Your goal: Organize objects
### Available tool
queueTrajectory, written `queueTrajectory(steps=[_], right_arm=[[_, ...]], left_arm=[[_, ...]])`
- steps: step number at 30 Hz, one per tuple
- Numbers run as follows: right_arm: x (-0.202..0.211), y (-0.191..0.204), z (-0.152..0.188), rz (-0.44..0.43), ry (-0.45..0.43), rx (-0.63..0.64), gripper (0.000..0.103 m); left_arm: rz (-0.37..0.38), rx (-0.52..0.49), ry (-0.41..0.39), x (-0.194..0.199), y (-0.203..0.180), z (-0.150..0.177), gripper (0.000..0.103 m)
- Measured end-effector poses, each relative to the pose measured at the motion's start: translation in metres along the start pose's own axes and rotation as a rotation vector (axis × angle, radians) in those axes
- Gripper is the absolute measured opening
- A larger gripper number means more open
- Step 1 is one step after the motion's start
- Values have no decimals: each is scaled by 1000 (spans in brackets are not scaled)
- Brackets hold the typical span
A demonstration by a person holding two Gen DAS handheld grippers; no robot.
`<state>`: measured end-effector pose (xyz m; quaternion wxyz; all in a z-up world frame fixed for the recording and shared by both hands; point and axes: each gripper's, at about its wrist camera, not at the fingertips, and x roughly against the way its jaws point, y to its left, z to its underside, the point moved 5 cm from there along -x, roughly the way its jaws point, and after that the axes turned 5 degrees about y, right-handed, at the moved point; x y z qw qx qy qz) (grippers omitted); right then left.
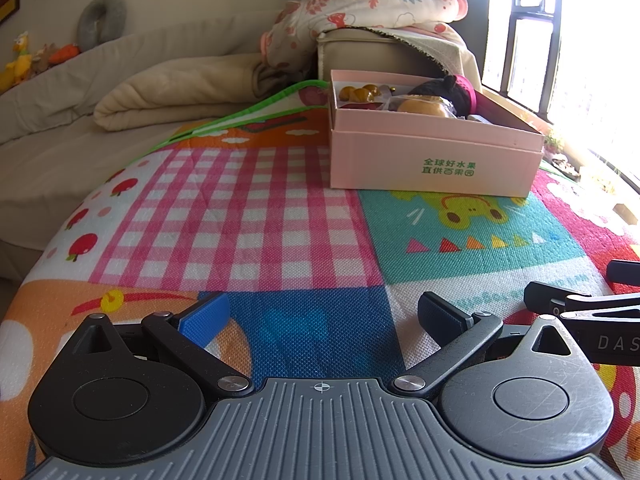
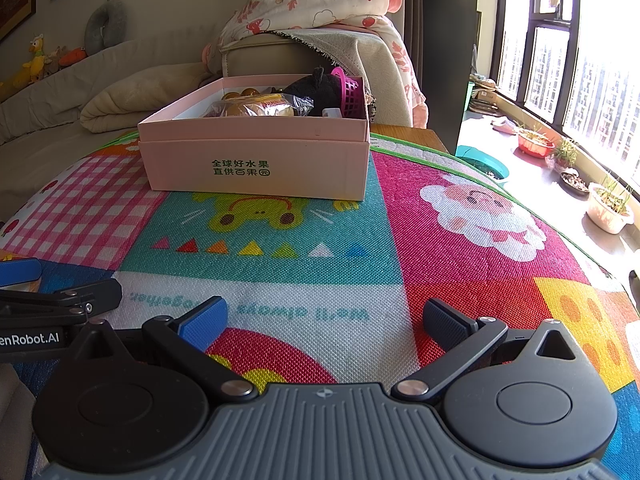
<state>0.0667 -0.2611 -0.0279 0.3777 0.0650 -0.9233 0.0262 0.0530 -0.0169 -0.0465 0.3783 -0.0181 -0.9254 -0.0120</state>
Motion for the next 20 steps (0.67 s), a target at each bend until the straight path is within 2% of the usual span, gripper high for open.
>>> queueTrajectory(steps=[20], right_arm=[[1, 1, 0, 2, 0, 2, 103]], left_arm=[[-19, 15, 16, -2, -2, -2, 103]])
